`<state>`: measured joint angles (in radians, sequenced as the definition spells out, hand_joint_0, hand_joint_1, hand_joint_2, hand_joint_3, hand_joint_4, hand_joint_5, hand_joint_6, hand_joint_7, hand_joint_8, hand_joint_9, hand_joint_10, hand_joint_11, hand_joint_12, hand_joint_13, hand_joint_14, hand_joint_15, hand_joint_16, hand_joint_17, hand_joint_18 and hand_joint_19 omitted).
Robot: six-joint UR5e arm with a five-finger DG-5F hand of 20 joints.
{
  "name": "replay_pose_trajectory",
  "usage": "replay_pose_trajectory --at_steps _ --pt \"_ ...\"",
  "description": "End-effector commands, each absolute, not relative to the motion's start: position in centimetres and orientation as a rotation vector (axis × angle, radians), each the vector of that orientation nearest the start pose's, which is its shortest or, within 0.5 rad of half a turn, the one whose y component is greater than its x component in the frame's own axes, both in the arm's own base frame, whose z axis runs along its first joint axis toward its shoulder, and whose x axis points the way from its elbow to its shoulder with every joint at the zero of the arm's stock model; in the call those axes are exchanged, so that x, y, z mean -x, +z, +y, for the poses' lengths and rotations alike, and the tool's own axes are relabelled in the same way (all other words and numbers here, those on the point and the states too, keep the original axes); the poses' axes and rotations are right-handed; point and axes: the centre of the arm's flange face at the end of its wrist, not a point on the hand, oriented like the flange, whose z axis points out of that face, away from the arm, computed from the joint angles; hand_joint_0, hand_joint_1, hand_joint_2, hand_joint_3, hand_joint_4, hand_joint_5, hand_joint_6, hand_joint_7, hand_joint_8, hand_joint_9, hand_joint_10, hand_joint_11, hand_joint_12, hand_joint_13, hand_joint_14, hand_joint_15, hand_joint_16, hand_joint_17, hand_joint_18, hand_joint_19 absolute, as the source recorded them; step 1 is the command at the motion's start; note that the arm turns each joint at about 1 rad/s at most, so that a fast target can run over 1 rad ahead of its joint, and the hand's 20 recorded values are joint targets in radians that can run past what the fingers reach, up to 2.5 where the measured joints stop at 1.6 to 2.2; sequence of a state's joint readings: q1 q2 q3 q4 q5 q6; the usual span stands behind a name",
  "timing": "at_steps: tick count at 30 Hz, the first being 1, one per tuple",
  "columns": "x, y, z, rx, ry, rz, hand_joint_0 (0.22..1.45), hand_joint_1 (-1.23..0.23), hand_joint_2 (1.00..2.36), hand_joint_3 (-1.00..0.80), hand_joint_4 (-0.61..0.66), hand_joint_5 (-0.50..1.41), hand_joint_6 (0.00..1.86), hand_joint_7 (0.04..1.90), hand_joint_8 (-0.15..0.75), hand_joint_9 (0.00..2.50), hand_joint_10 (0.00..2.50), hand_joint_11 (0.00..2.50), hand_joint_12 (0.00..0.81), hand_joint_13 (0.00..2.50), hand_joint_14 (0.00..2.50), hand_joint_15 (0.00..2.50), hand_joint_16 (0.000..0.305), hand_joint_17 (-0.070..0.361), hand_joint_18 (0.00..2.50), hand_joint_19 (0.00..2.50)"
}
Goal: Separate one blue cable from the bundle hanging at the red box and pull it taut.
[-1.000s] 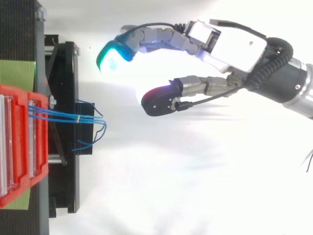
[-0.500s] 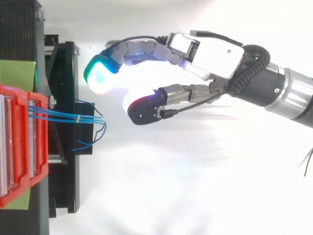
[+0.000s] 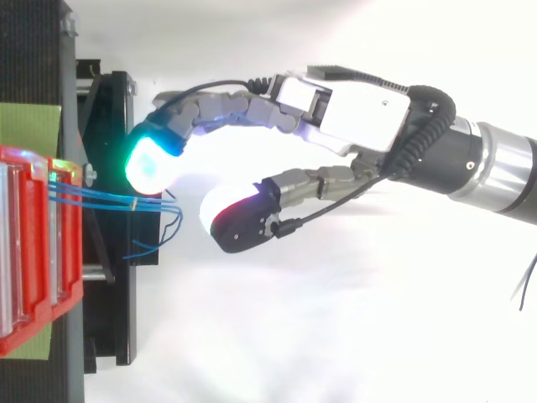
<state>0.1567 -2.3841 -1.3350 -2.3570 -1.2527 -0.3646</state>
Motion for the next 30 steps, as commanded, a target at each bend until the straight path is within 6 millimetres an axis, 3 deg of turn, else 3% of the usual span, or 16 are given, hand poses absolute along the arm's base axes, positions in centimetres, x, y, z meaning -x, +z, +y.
replay_pose_trajectory --at_steps 1,6,30 --pt "-76.9 16.0 -4.4 -0.939 0.930 1.086 0.54 -0.47 1.00 -0.50 0.23 -0.22 0.50 0.80 0.265 0.37 0.01 0.22 0.345 0.26 0.01 0.15 0.050 0.113 0.33 0.51" --pt "-77.3 14.6 -4.8 -0.943 0.931 1.078 0.54 -0.47 1.00 -0.50 0.23 -0.22 0.50 0.80 0.267 0.37 0.01 0.22 0.343 0.26 0.01 0.15 0.050 0.113 0.33 0.51" --pt "-77.8 14.7 -2.4 -0.929 0.980 1.074 0.54 -0.47 1.00 -0.50 0.23 -0.22 0.50 0.80 0.271 0.38 0.01 0.23 0.342 0.26 0.00 0.14 0.050 0.113 0.34 0.52"
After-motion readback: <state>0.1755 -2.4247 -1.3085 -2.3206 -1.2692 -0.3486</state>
